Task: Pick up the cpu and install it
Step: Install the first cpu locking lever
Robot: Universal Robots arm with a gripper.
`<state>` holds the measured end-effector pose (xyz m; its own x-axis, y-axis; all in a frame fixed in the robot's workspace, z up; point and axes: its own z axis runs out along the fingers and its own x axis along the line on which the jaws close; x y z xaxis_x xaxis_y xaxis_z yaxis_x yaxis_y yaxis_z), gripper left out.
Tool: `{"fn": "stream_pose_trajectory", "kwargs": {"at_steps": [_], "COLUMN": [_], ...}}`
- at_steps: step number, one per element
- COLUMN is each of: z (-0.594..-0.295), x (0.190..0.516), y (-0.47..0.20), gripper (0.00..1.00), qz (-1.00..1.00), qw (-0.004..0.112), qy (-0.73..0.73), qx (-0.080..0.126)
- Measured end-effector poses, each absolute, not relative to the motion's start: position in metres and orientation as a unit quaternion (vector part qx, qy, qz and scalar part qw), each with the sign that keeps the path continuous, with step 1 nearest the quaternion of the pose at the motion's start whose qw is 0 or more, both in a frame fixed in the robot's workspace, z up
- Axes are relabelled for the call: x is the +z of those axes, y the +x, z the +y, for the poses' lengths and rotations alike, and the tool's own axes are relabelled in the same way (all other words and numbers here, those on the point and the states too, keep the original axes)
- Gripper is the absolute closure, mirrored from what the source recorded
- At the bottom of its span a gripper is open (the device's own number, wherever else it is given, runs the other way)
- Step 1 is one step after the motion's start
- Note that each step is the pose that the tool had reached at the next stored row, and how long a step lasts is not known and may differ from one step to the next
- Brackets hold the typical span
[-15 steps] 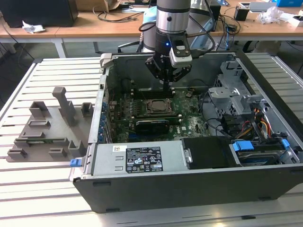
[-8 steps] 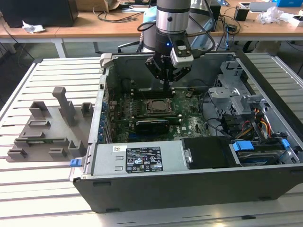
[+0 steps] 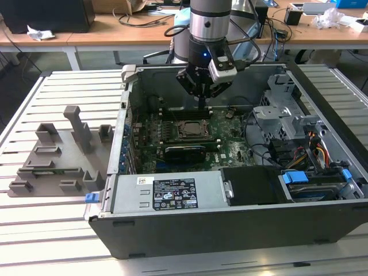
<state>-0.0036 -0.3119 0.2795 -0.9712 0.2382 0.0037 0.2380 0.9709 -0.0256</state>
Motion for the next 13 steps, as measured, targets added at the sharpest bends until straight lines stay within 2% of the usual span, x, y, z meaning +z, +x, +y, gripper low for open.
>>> {"fn": "stream_pose_trajectory", "kwargs": {"at_steps": [13], "z": [-0.3119], "x": [0.2796], "y": [-0.0036], "gripper": [0.89], "qz": [-0.997], "qw": [0.003], "qy": [-0.082], "qx": [0.009]}}
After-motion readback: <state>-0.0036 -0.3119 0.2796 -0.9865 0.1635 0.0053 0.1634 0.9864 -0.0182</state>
